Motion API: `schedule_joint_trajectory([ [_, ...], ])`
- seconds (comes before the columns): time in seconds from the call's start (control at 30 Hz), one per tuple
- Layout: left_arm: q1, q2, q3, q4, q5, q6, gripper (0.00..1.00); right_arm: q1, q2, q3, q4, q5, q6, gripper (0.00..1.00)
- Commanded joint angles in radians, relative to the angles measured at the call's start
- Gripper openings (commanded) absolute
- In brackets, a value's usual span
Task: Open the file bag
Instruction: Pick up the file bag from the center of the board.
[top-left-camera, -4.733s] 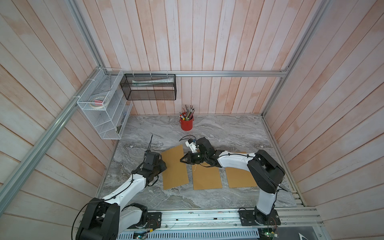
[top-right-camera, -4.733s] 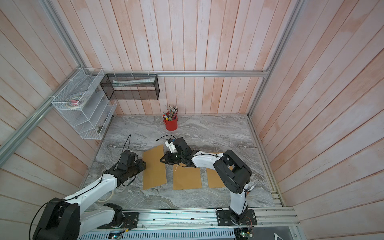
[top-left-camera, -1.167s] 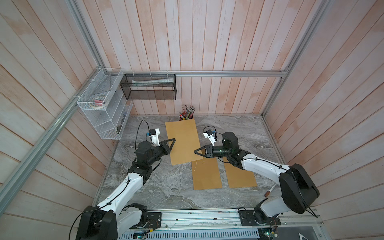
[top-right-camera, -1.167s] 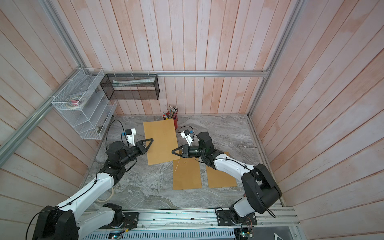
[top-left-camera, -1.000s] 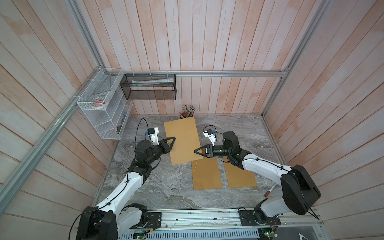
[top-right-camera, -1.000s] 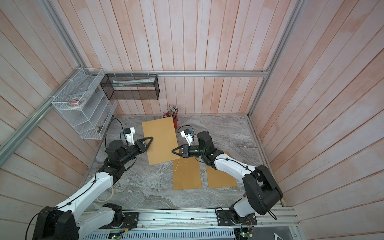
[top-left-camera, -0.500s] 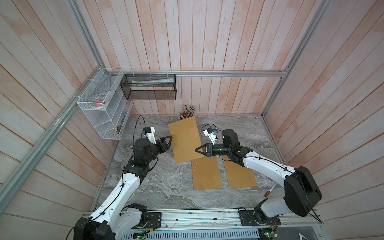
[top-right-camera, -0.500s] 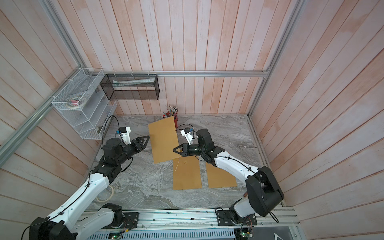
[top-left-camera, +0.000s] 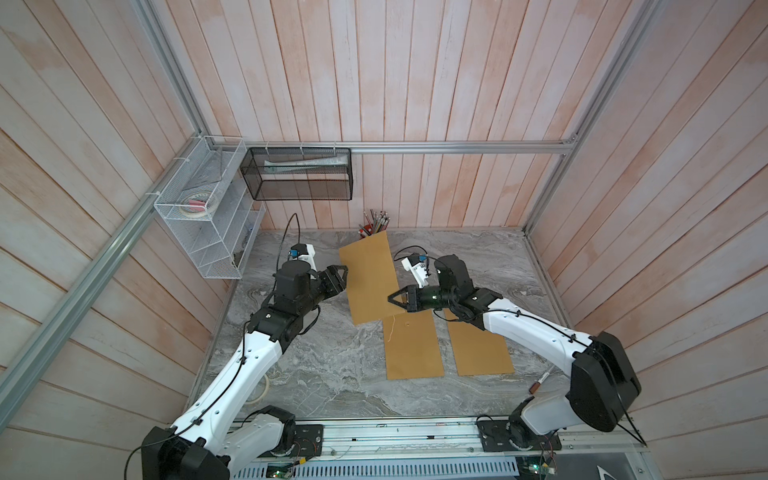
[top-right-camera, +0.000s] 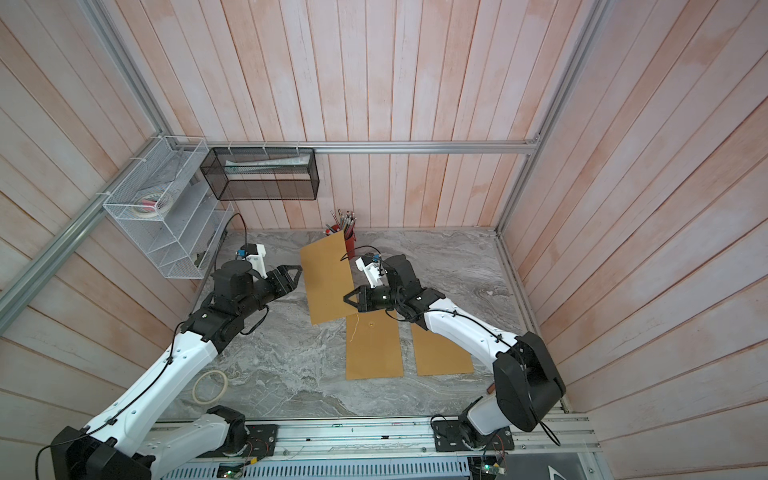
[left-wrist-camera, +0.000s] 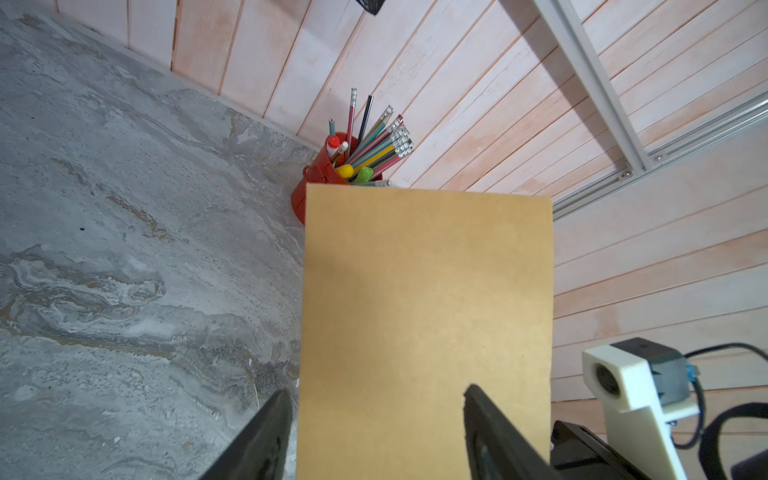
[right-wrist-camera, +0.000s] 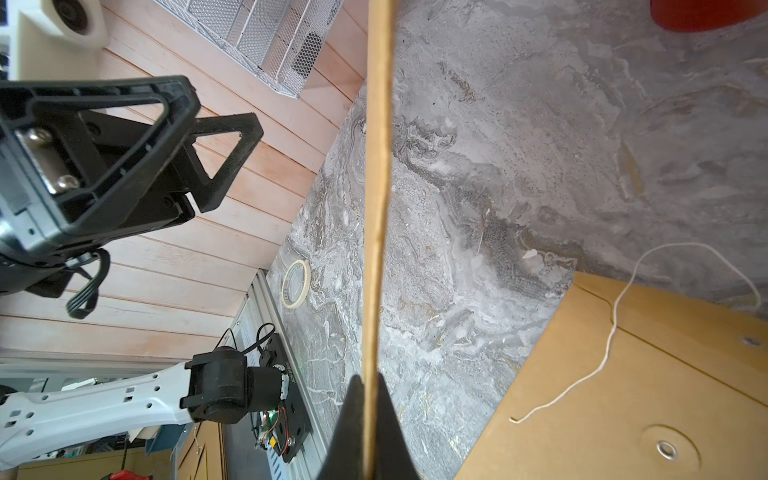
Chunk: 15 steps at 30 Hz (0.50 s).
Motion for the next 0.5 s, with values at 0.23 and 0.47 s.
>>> schedule_joint_trajectory([
  [0.23,-0.164,0.141,0.254,-0.237,-0.202,0.034,0.7,0.058,0.077,0.094,-0.096,0.095,-0.062,0.0],
  [0.47,-0.215,0.236,0.369,-0.278,-0.239,0.045,0.7,0.093,0.109,0.154,-0.157,0.157,-0.085,0.0],
])
